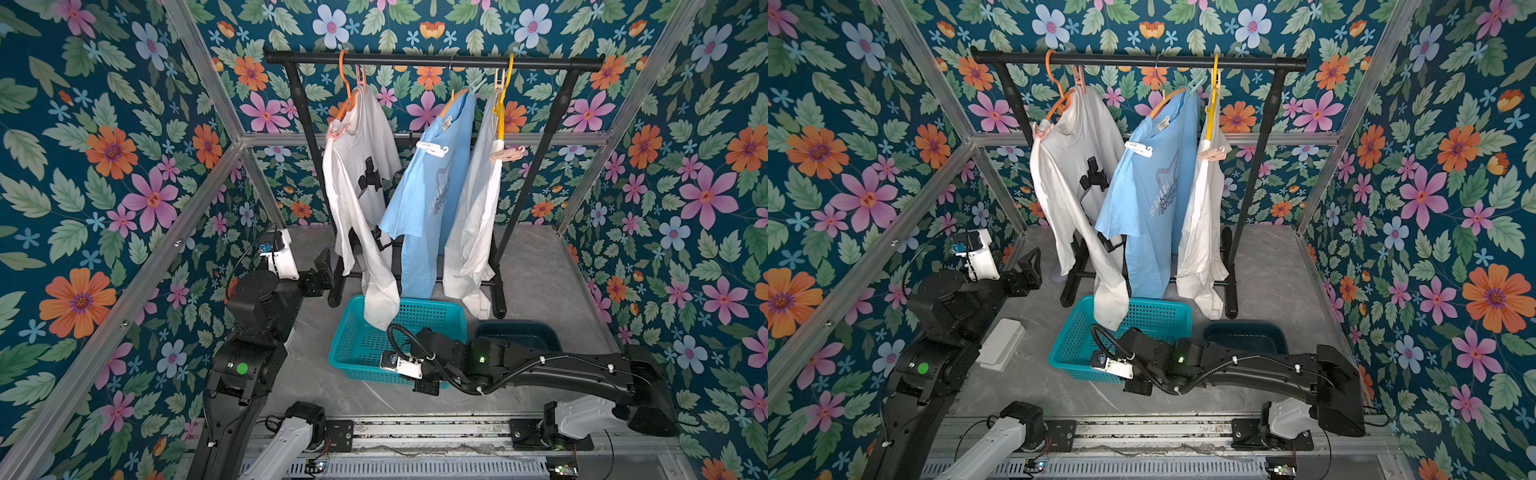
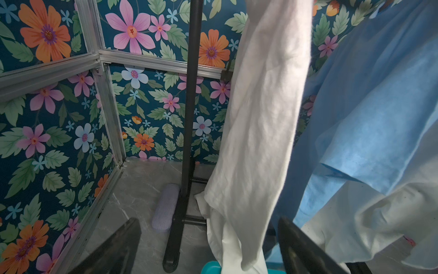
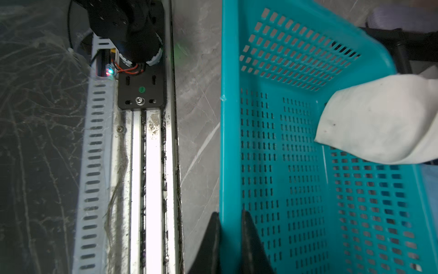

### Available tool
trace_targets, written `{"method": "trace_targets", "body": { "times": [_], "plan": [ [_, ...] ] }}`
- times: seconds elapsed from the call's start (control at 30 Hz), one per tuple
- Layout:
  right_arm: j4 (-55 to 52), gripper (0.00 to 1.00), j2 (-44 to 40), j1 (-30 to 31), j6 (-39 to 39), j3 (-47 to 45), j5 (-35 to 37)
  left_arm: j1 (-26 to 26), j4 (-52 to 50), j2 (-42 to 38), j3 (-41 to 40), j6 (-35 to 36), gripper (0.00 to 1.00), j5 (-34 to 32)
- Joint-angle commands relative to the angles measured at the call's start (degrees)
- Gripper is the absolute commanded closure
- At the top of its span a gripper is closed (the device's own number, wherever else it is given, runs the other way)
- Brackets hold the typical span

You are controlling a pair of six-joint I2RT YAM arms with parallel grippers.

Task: Use clothespins to secure the t-shirt on both sides of the hanger
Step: Adjust the basket at the center of the board.

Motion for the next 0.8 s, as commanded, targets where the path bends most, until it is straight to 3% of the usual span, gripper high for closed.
{"method": "trace_targets", "body": {
  "times": [0.0,0.13,0.43,0.6,0.77],
  "plan": [
    [-4.5,1.0,-3.8,0.1,-0.1,1.0,-2.5,0.0,1.8,-0.2,0.2,1.9,0.07,-2.6],
    [-7.1,1.0,-9.1,-1.1,-0.8,2.0,-7.3,0.0,2.0,0.2,0.4,2.4,0.07,-2.6],
    [-3.6,1.0,-20.4,-1.8,0.9,0.7,-6.3,0.0,1.9,0.0,0.5,2.4,0.08,-2.6],
    [-1.0,1.0,-20.4,-1.6,-2.7,-0.6,-0.2,0.0,1.9,0.2,-0.4,2.1,0.11,-2.3],
    [8.2,1.0,-20.8,-1.5,-10.5,-3.3,7.8,0.0,1.9,0.1,-0.8,2.1,0.11,-3.3]
  ]
}}
